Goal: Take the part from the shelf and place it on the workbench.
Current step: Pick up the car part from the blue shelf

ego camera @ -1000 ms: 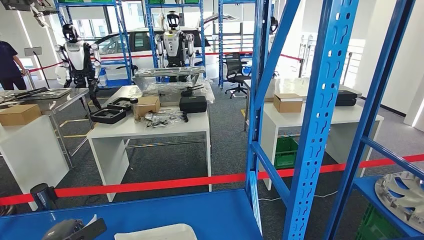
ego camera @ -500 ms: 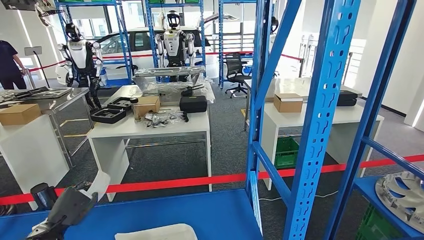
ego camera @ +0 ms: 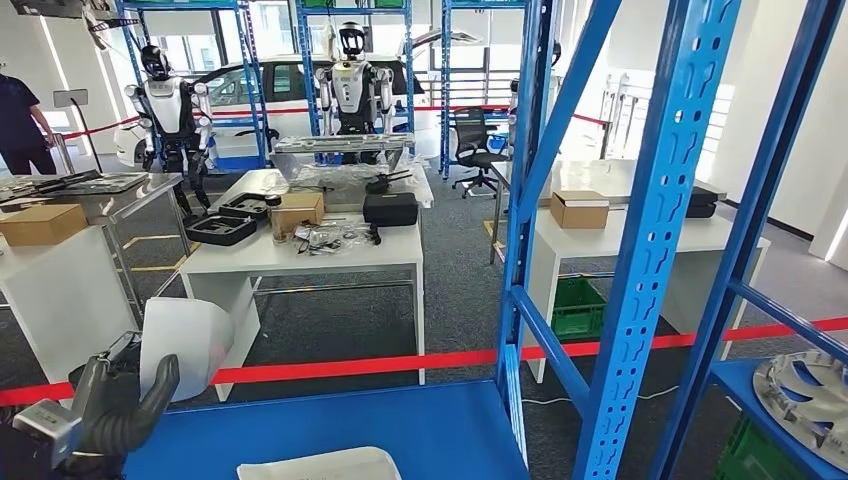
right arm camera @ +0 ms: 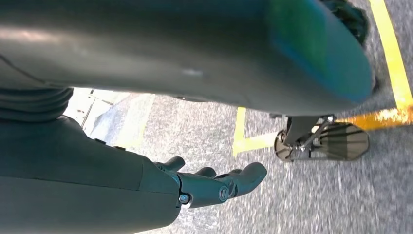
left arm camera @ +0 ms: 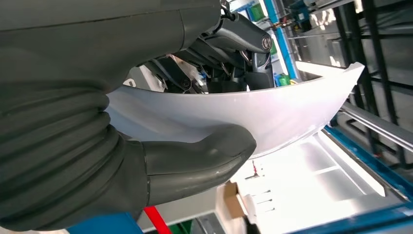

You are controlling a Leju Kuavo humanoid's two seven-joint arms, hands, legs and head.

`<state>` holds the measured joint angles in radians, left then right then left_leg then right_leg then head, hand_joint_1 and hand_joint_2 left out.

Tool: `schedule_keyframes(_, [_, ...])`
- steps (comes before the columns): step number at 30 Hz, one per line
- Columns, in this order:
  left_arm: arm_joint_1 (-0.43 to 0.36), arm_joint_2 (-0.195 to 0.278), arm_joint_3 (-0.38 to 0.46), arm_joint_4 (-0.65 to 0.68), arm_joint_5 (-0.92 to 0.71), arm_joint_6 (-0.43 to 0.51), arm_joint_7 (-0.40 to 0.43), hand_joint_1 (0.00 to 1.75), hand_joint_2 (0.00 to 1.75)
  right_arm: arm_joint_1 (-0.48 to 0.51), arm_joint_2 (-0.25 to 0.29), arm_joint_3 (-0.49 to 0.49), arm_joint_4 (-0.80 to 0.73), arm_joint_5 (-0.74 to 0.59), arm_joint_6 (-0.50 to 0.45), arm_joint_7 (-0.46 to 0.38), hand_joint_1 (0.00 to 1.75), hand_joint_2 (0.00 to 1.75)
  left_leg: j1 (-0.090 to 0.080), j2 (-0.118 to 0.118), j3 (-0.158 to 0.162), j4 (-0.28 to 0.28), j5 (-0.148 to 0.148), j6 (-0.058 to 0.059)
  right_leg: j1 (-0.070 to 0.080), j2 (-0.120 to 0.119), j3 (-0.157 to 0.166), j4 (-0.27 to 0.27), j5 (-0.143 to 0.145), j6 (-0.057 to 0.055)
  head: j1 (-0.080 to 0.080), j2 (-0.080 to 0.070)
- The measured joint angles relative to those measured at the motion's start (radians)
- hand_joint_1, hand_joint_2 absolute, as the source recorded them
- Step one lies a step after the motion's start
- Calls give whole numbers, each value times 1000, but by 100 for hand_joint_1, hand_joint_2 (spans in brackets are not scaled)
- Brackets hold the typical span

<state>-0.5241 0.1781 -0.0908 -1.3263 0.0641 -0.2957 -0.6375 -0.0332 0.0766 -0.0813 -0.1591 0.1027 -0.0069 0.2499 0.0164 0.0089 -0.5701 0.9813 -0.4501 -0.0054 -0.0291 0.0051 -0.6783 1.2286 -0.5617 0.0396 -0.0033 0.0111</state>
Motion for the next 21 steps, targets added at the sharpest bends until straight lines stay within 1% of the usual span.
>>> schedule_keyframes(1, [6, -3, 0, -19, 0, 0, 2, 175, 175, -1, 0, 0, 0, 0, 0, 0, 0, 0, 5, 0, -6, 11, -4, -8, -5, -2, 38, -68, 23, 8, 0, 0])
schedule_keyframes(2, [10, -4, 0, -37, -6, 1, 4, 175, 175, -3, 1, 0, 0, 0, 0, 0, 0, 0, 7, -1, -14, 23, -7, -18, -7, -2, 71, -119, 43, 12, 1, 0])
schedule_keyframes(3, [14, -4, 0, -53, -17, 5, 5, 175, 175, -3, 2, 0, 0, 1, 0, 0, 0, 0, 8, -3, -20, 34, -12, -28, -7, 1, 90, -151, 54, 10, 2, 0])
schedule_keyframes(4, [18, -6, -1, -70, -34, 10, 6, 175, 175, -4, 3, 0, 0, 2, 0, 0, 0, 0, 7, -4, -26, 45, -15, -37, -7, 3, 96, -164, 53, 4, 2, 0])
schedule_keyframes(5, [23, -7, -2, -86, -53, 16, 8, 175, 175, -4, 4, -1, 0, 3, 0, 0, 0, 0, 5, -6, -29, 51, -15, -44, -5, 8, 90, -154, 53, -8, 1, 0])
schedule_keyframes(7, [36, -9, -4, -115, -84, 28, 15, 175, 175, -5, 3, -1, 0, 5, 0, 0, 0, 0, 7, -8, -36, 59, -16, -55, -7, 8, 80, -155, 52, -30, -2, 0])
schedule_keyframes(8, [42, -10, -6, -125, -97, 33, 18, 175, 175, -5, 3, -2, 0, 5, 0, 0, 0, 0, 8, -8, -43, 71, -30, -58, -6, 7, 75, -155, 57, -38, -3, 0])
schedule_keyframes(9, [46, -10, -7, -133, -107, 37, 20, 175, 175, -5, 3, -3, 0, 5, 0, 0, 0, 0, 9, -8, -56, 101, -58, -60, -6, 6, 69, -156, 63, -47, -4, 0])
schedule_keyframes(10, [49, -11, -9, -139, -115, 40, 21, 175, 175, -6, 3, -4, 0, 4, 0, 0, 0, 0, 9, -8, -74, 149, -97, -61, -5, 5, 62, -156, 69, -53, -5, 0])
schedule_keyframes(11, [51, -11, -11, -143, -122, 43, 22, 175, 175, -6, 3, -5, 0, 3, -1, 0, 0, 0, 9, -8, -94, 212, -140, -62, -2, 4, 55, -156, 76, -58, -6, 0])
schedule_keyframes(12, [52, -12, -13, -145, -127, 44, 22, 175, 175, -6, 3, -6, 0, 2, -1, 0, 0, 0, 8, -8, -111, 274, -174, -61, 1, 3, 46, -156, 82, -61, -6, 0])
schedule_keyframes(13, [54, -13, -16, -146, -131, 46, 23, 175, 175, -6, 3, -6, 0, 1, -2, 0, 0, 0, 8, -8, -119, 316, -192, -60, 4, 3, 37, -156, 89, -62, -6, 0])
schedule_keyframes(14, [56, -14, -19, -147, -134, 46, 24, 175, 175, -6, 3, -7, 0, 0, -2, 0, 0, 0, 7, -8, -111, 328, -191, -57, 8, 3, 28, -156, 96, -63, -6, 0])
schedule_keyframes(15, [57, -16, -22, -148, -137, 46, 24, 175, 175, -6, 3, -8, 0, -1, -2, 0, 0, 0, 5, -8, -86, 303, -173, -51, 11, 3, 20, -156, 104, -63, -6, 0])
schedule_keyframes(16, [57, -18, -25, -150, -139, 46, 24, 175, 175, -6, 3, -9, 0, -2, -3, 0, 0, 0, 3, -9, -44, 246, -148, -43, 13, 3, 12, -156, 111, -62, -7, 0])
schedule_keyframes(17, [55, -20, -27, -153, -140, 46, 25, 175, 175, -6, 3, -12, 0, -2, -3, 0, 0, 0, -1, -10, 5, 174, -132, -34, 14, 4, 6, -156, 119, -59, -7, 0])
schedule_keyframes(18, [54, -22, -29, -157, -142, 47, 25, 175, 175, -7, 3, -14, 0, -3, -3, 0, 0, 0, -6, -10, 46, 112, -121, -29, 15, 4, 1, -157, 126, -55, -6, 0])
schedule_keyframes(19, [52, -25, -30, -161, -144, 47, 27, 175, 175, -7, 3, -17, 0, -3, -3, 0, 0, 0, -11, -10, 71, 67, -116, -26, 15, 5, -1, -160, 135, -49, -6, 0])
schedule_keyframes(20, [51, -26, -32, -164, -147, 47, 28, 175, 175, -7, 4, -20, 0, -4, -3, 0, 0, 0, -16, -11, 79, 45, -115, -25, 13, 5, -2, -164, 144, -43, -7, 0])
schedule_keyframes(21, [50, -28, -35, -166, -149, 48, 30, 175, 175, -6, 4, -21, 0, -5, -3, 0, 0, 0, -19, -11, 76, 39, -106, -23, 12, 5, -2, -171, 155, -35, -7, 0])
